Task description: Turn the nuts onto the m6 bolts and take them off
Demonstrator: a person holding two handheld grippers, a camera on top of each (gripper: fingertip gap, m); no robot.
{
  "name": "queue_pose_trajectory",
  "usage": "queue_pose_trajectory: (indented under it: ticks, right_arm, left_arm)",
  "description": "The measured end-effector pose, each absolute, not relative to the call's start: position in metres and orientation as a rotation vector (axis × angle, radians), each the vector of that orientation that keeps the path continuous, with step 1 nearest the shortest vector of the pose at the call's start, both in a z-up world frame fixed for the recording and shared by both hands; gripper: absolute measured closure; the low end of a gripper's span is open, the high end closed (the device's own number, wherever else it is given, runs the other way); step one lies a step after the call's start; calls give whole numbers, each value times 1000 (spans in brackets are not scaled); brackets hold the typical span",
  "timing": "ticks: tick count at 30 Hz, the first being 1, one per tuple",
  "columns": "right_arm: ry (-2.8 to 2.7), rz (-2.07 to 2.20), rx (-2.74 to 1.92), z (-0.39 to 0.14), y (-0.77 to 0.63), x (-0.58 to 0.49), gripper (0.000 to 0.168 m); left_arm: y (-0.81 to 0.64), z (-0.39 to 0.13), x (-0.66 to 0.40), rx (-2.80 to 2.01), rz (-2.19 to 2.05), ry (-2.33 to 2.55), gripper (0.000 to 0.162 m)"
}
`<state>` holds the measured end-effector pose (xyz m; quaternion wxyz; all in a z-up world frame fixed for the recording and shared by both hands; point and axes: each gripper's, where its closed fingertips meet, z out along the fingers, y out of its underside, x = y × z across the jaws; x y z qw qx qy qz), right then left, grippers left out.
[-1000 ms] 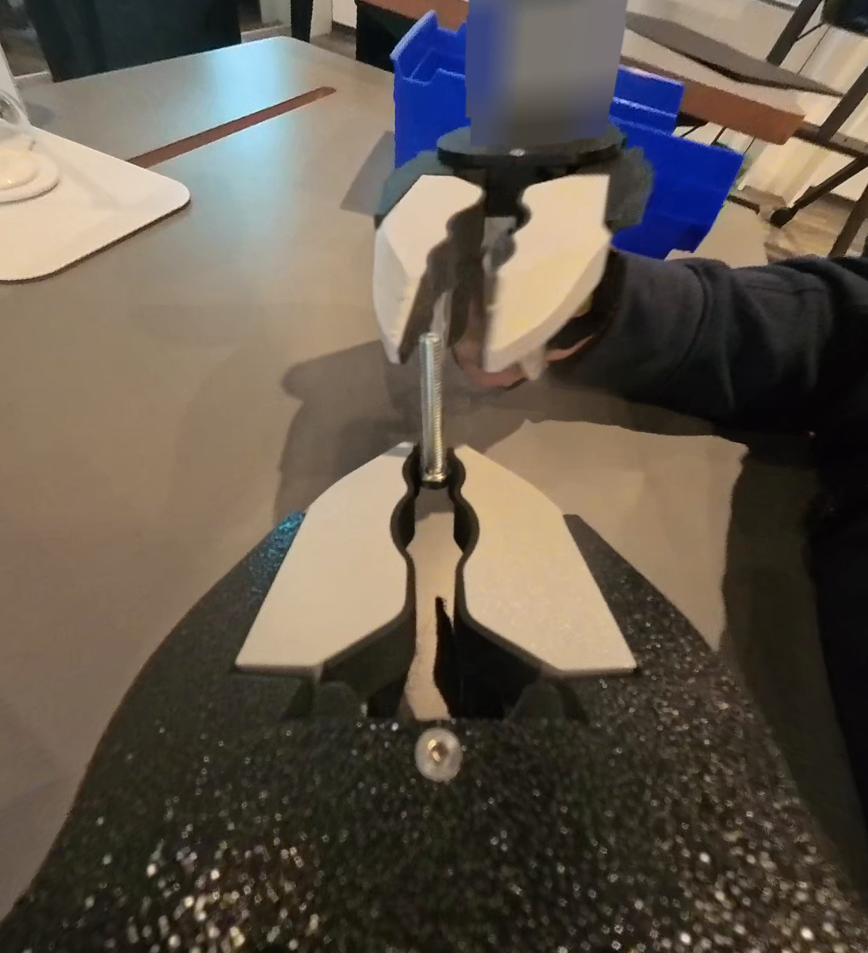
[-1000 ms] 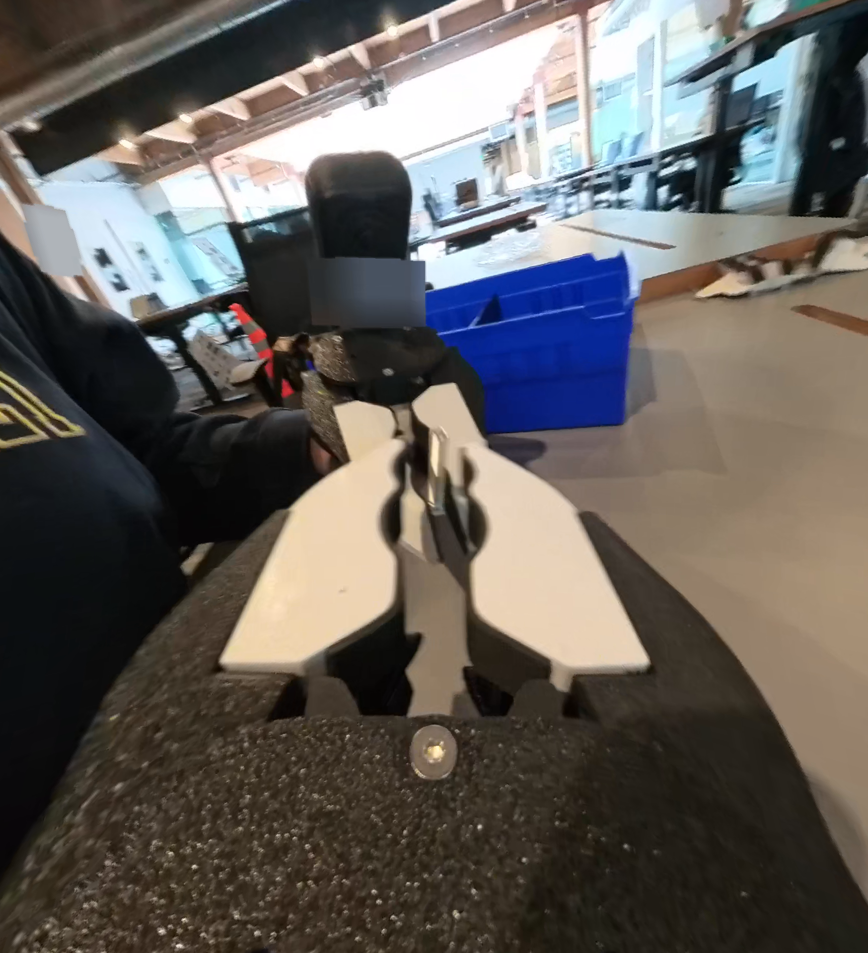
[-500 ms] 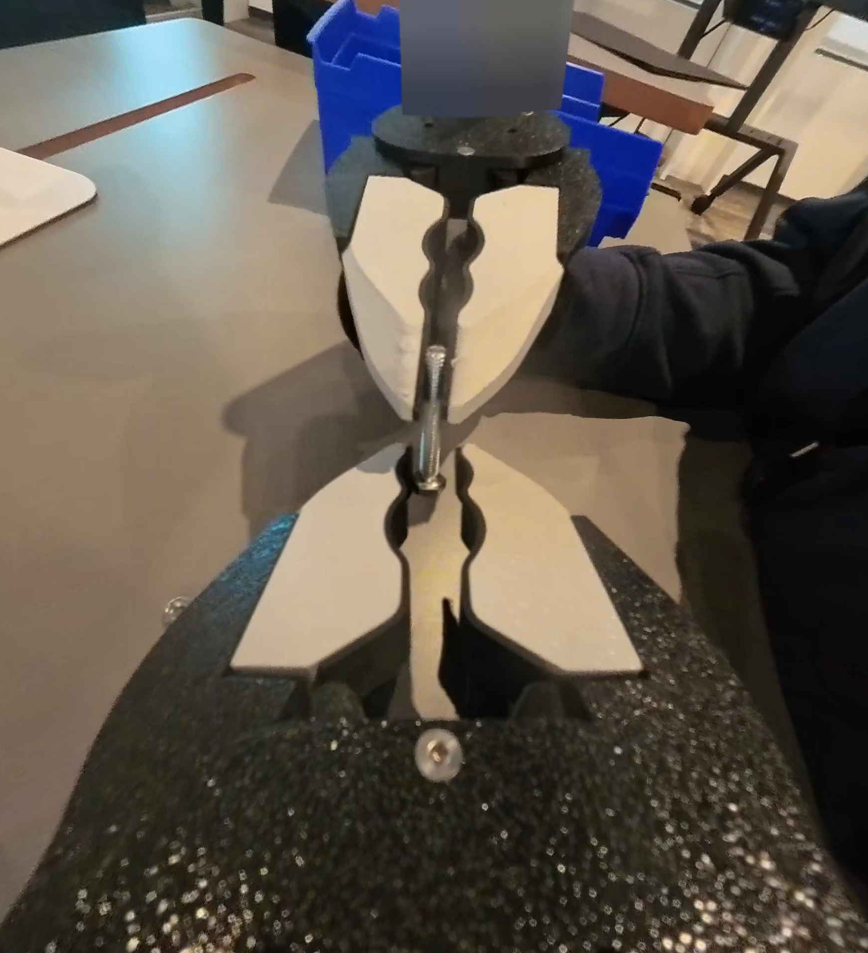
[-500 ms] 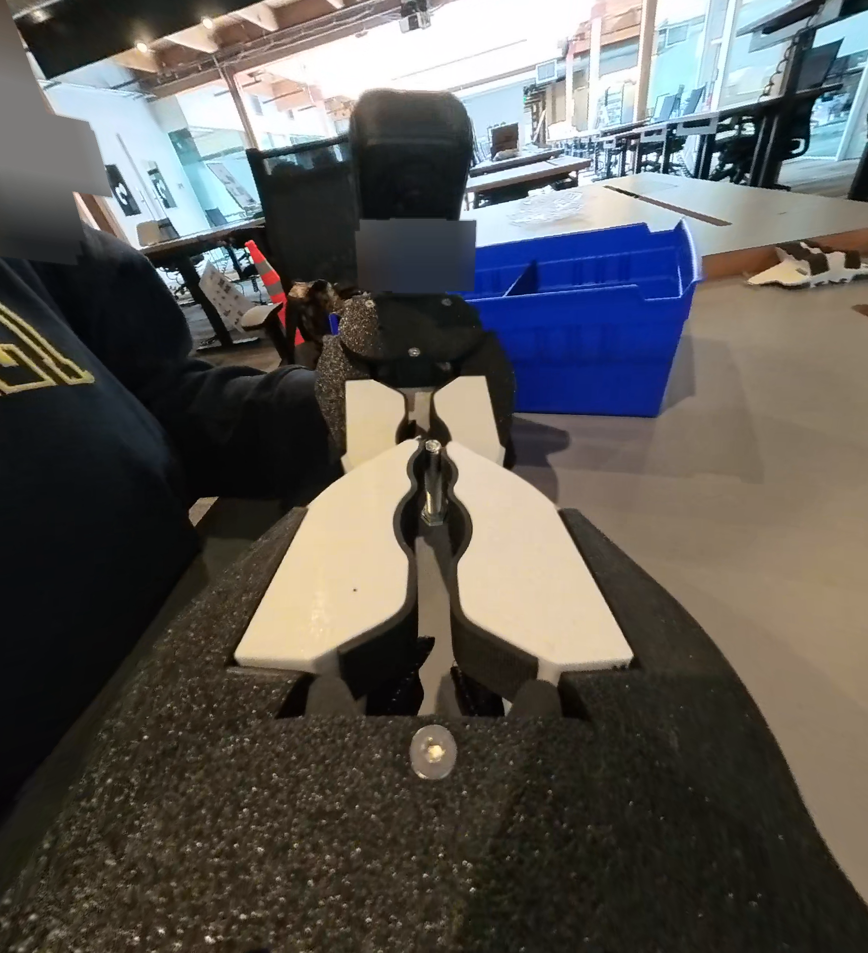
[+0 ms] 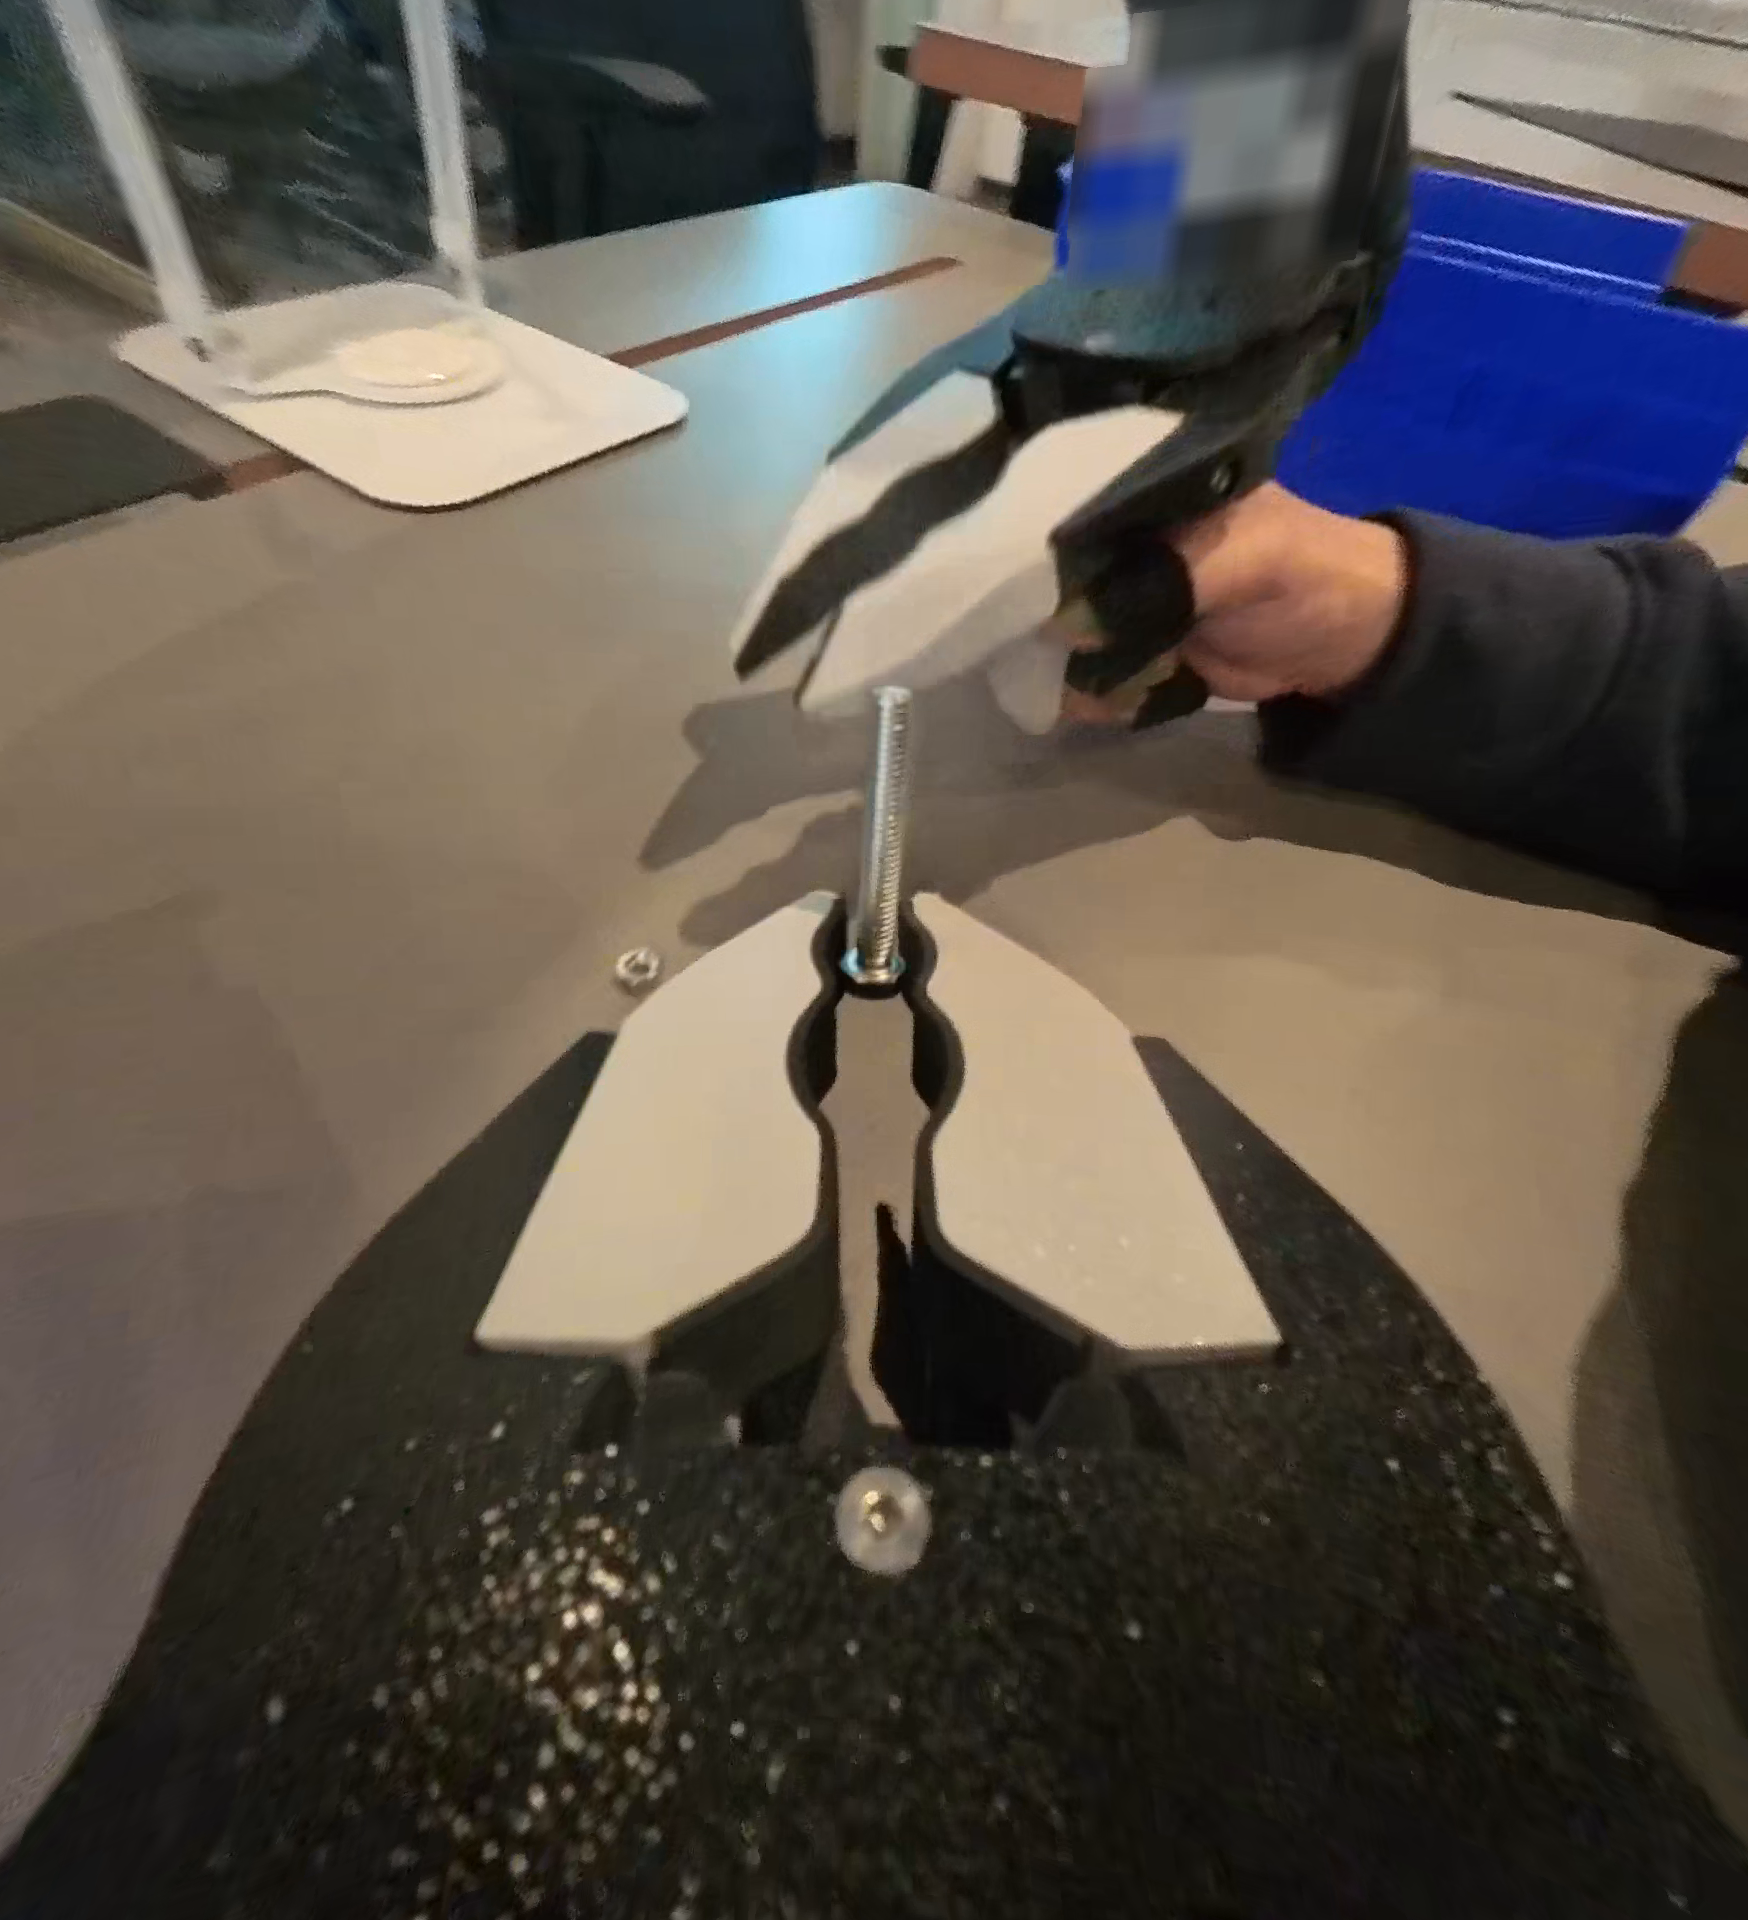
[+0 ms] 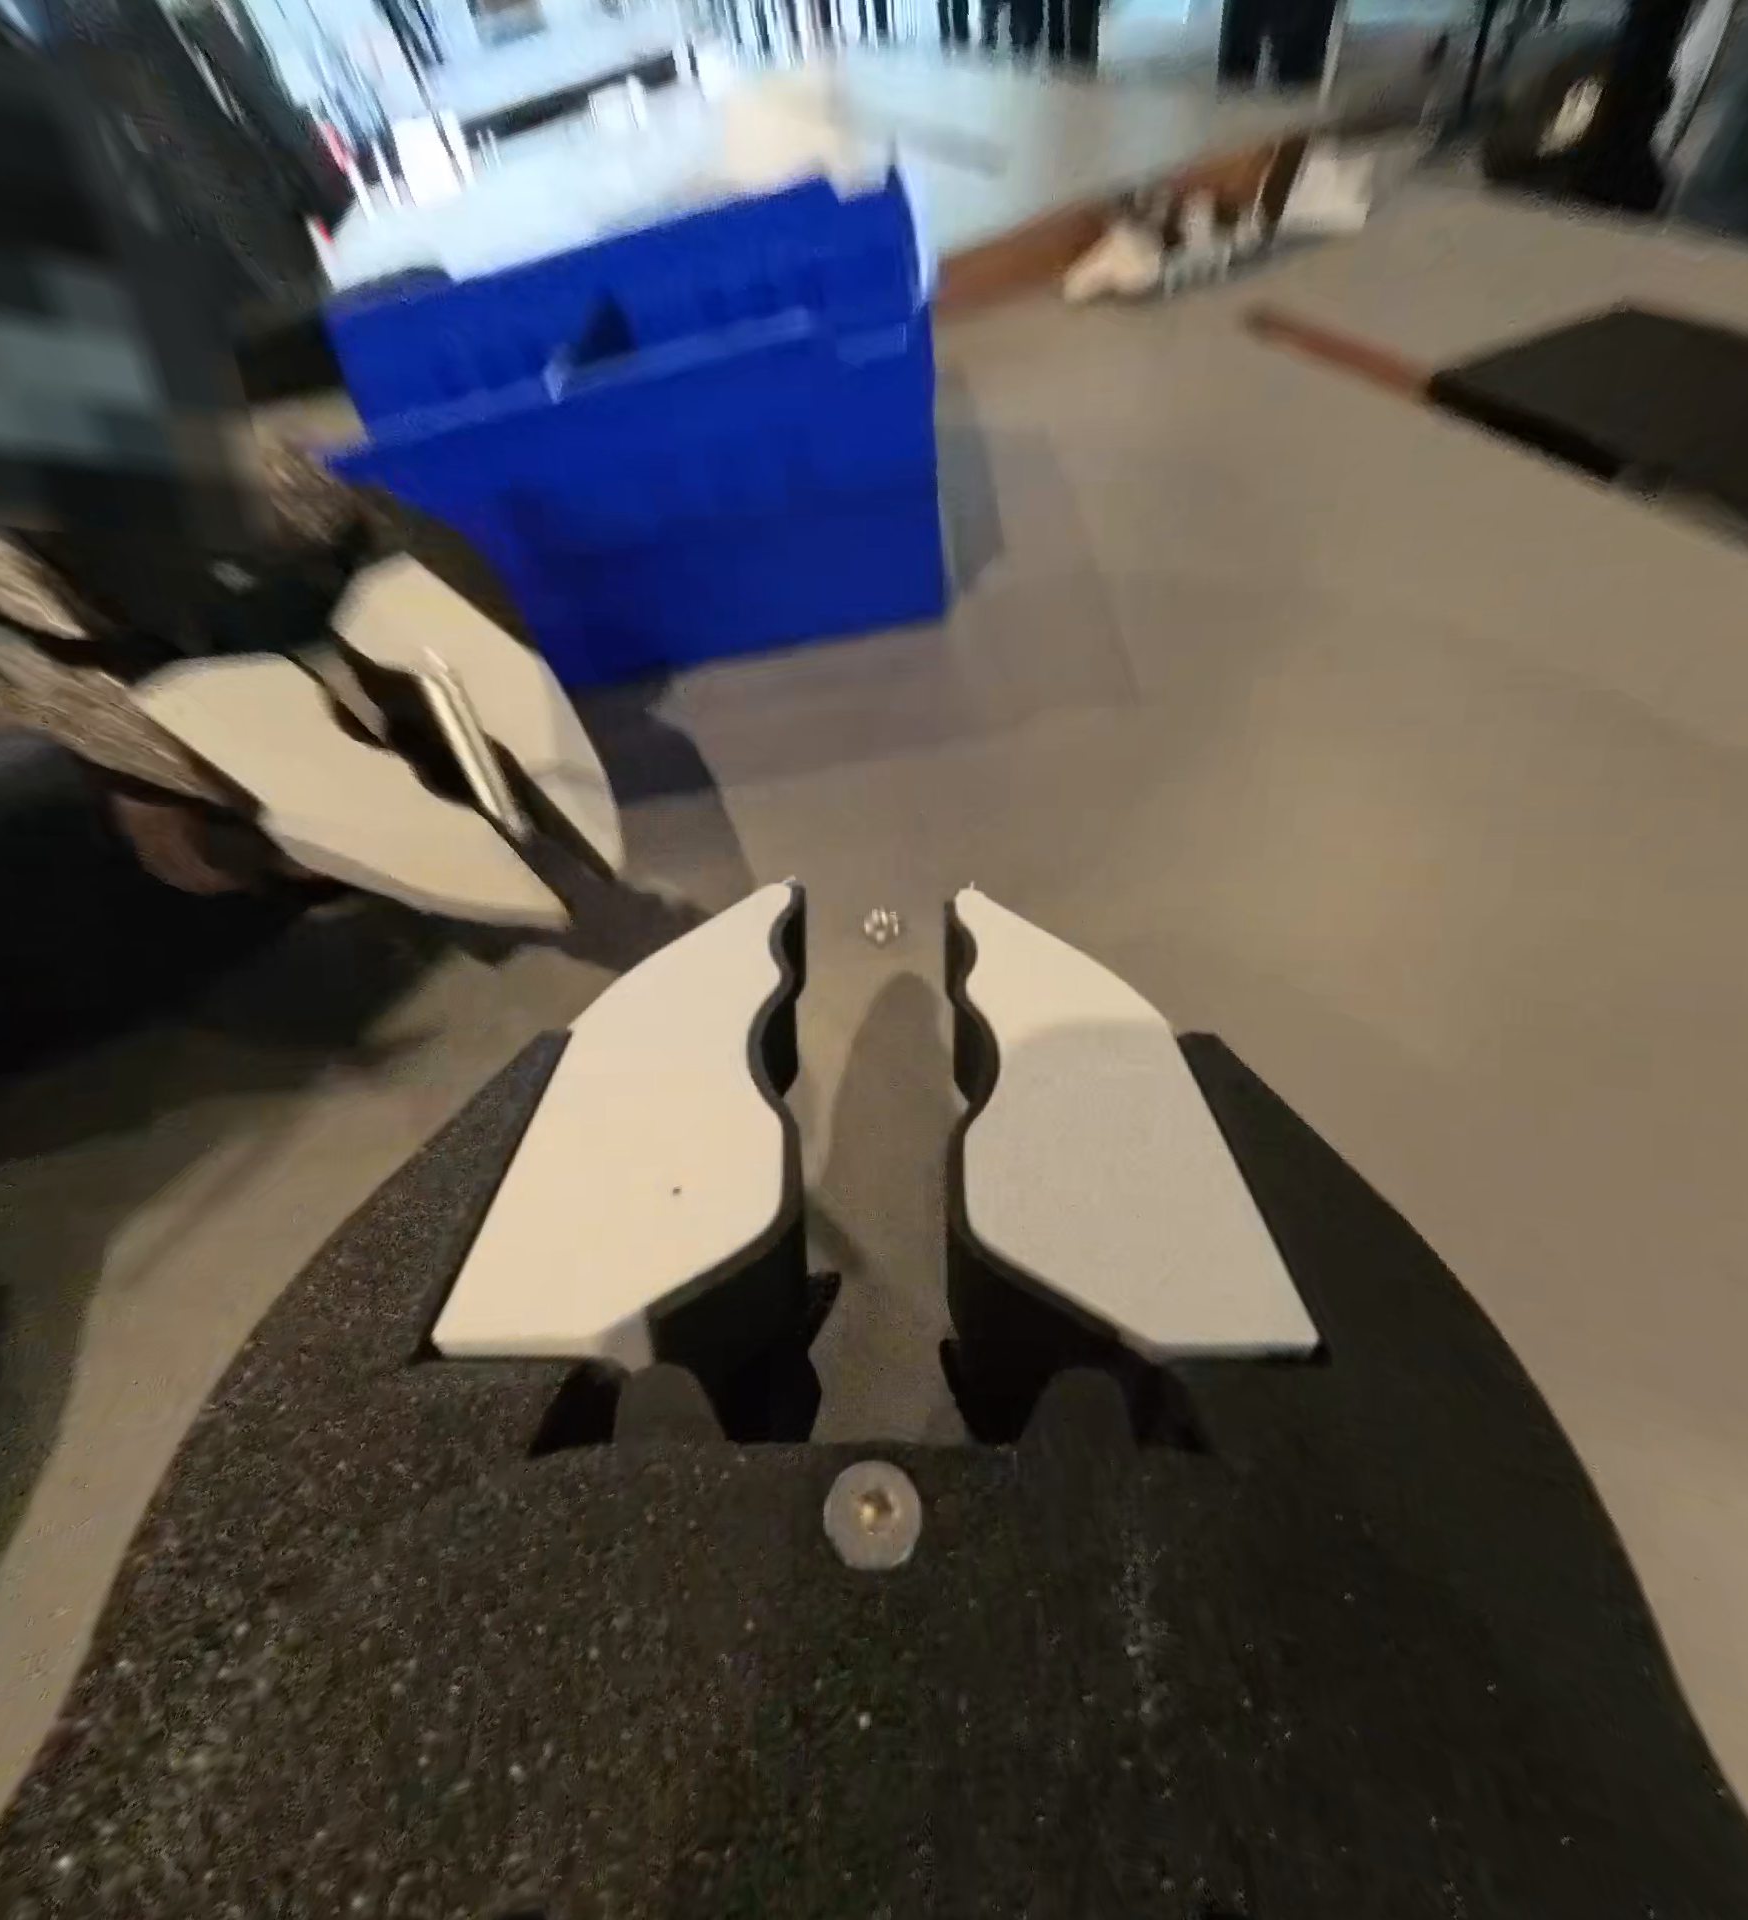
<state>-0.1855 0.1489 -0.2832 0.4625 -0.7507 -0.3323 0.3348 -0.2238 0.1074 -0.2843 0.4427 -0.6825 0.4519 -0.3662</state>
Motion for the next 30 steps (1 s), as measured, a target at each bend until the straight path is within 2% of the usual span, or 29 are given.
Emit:
queue_pose_trajectory:
  ticks: [4, 11, 13, 15, 17, 30]
  right_arm:
    - [-1034, 639, -1997, -321, 154, -214, 140]
    - [-1172, 391, -2072, -344, 166, -229, 144]
    - [-1169, 368, -2072, -344, 165, -229, 146]
    - [-1170, 330, -2071, -344, 165, -227, 157]
    - [-1159, 282, -2068, -344, 167, -221, 158]
    - [-637, 489, -1688, -261, 108, -96, 158]
  left_arm:
    - [105, -283, -240, -1673, -845, 1073, 153]
    - [105, -281, -253, -1686, -807, 1062, 153]
    - [105, -282, -251, -1689, -821, 1064, 153]
    - [106, -283, -247, -1689, -828, 1074, 153]
    - [107, -282, -241, -1680, -840, 1083, 153]
    - [109, -281, -130, -1513, -964, 1268, 153]
